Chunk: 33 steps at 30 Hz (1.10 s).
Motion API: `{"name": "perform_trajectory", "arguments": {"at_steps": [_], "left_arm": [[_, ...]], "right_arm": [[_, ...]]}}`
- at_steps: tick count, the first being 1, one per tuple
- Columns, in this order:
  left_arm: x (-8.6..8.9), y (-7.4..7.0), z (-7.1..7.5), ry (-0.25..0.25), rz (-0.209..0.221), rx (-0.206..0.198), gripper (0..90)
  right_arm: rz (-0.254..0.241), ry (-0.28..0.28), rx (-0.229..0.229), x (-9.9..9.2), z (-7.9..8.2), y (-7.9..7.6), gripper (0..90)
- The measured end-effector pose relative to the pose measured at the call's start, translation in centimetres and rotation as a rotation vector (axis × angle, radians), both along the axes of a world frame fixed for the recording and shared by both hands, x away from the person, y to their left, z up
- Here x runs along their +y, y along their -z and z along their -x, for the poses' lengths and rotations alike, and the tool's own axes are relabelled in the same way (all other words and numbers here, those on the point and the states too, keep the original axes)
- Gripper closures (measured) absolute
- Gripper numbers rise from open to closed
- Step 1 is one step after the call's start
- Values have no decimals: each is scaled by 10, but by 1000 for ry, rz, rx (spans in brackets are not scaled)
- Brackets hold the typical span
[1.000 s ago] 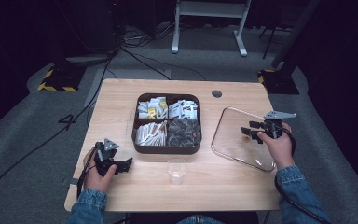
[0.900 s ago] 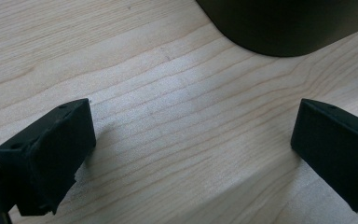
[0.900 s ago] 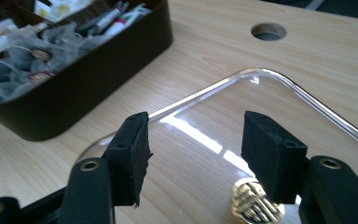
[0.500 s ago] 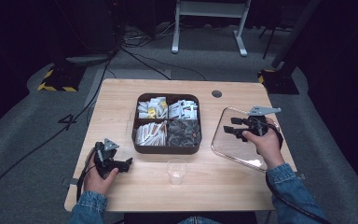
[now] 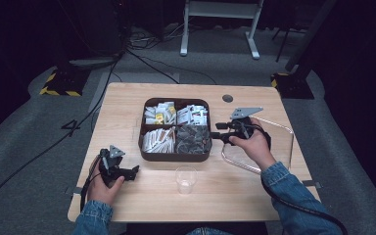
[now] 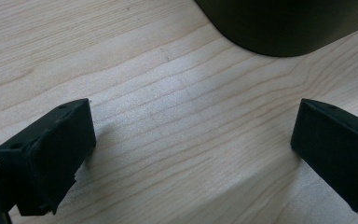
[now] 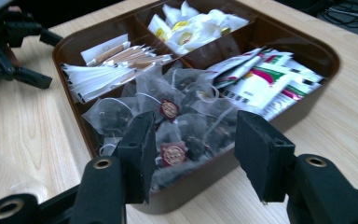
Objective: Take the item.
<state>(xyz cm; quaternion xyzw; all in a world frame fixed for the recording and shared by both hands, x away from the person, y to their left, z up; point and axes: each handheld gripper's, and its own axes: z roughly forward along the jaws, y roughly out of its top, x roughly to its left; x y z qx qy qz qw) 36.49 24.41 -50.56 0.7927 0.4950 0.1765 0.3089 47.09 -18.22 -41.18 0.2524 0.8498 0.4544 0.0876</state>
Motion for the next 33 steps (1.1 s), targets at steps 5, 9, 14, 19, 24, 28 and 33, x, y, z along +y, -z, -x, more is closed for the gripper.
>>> {"name": "perform_trajectory", "arguments": {"at_steps": [5, 9, 14, 19, 24, 28, 33], "left_arm": [[0, 0, 0, -1, 1, 0, 2], [0, 0, 0, -1, 1, 0, 2], [0, 0, -1, 0, 2, 1, 2], [0, 0, -1, 1, 1, 1, 2], [0, 0, -1, 0, 2, 1, 2], [0, 0, -1, 1, 2, 1, 2], [0, 0, -1, 1, 1, 2, 2]], "right_arm": [[41, -37, -4, 25, 2, 2, 517], [71, -38, 1, 42, -3, 7, 520], [83, -43, 26, 61, -10, 14, 537], [90, -55, 51, 74, -13, 22, 548], [102, -58, 75, 82, -16, 32, 568], [124, -55, 89, 83, -18, 39, 618], [127, -54, 96, 79, -18, 41, 753]]}}
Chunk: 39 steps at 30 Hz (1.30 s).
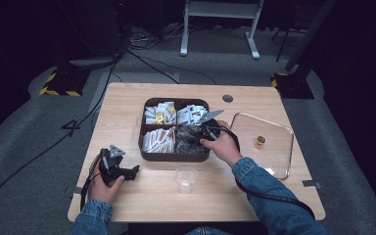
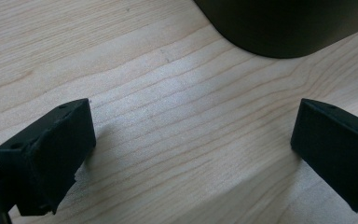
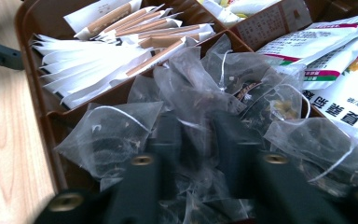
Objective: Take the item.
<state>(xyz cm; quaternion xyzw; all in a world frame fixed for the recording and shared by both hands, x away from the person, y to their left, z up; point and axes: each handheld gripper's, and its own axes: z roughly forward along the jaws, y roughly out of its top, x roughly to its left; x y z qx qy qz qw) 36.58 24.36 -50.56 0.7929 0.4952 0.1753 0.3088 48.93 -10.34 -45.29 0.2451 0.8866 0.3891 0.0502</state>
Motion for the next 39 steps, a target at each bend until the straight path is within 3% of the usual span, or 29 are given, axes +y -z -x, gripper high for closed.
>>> {"name": "perform_trajectory", "arguments": {"at_steps": [6, 17, 26, 33, 39], "left_arm": [[0, 0, 0, 0, 0, 0, 2], [0, 0, 0, 2, -2, -2, 2], [0, 0, 0, 2, -3, -3, 2], [0, 0, -1, 7, -4, -4, 2], [0, 0, -1, 7, -4, -4, 2]], "right_arm": [[-41, 5, -8, -6, 0, -3, 837], [-75, -19, -8, -8, 5, -9, 841], [-141, -19, -4, -17, 10, -22, 841], [-217, -34, 10, -26, 20, -34, 841], [-248, -59, 3, -29, 33, -45, 841]]}}
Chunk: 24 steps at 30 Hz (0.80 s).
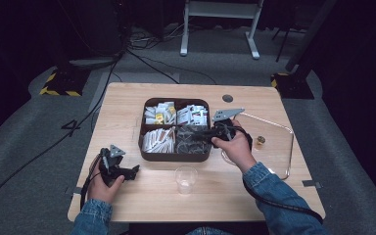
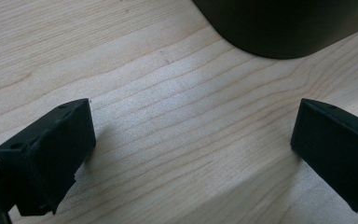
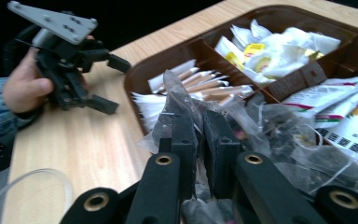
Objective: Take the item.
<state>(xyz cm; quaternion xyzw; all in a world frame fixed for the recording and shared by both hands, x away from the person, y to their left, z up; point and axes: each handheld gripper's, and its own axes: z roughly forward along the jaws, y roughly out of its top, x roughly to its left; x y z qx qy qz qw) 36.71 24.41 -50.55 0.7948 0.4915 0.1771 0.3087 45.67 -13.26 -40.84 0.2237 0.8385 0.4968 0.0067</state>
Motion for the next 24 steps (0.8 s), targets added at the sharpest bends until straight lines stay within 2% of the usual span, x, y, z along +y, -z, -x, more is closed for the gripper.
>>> {"name": "perform_trajectory", "arguments": {"at_steps": [5, 6, 14, 24], "left_arm": [[0, 0, 0, 0, 0, 0, 2], [0, 0, 0, 0, 0, 0, 2], [0, 0, 0, 0, 0, 0, 2], [0, 0, 0, 0, 0, 0, 2]], "right_arm": [[-16, -24, -2, -2, 11, -5, 841], [-24, -37, -5, -3, 17, -8, 840], [-12, -91, -57, -3, 43, -22, 840], [6, -161, -60, 4, 66, -26, 840]]}}
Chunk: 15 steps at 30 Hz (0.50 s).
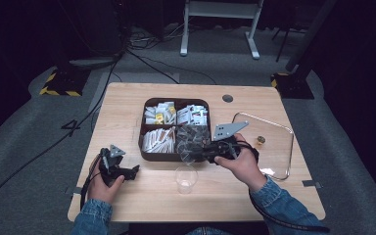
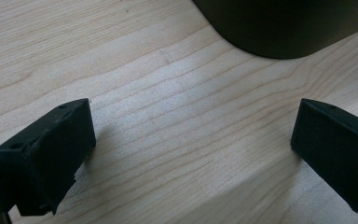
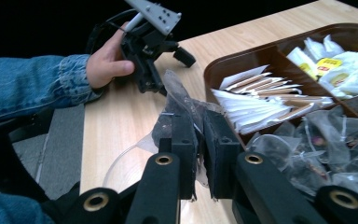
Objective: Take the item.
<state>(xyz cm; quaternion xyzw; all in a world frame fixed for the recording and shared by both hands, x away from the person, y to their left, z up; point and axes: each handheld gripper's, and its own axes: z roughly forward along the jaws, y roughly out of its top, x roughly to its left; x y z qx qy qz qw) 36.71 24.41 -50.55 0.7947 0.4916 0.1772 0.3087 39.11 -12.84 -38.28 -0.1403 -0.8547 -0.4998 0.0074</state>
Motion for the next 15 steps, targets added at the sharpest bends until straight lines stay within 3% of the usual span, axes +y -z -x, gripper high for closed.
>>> {"name": "perform_trajectory", "arguments": {"at_steps": [15], "left_arm": [[0, 0, 0, 0, 0, 0, 2]], "right_arm": [[59, -78, 22, 6, 22, 6, 839]]}}
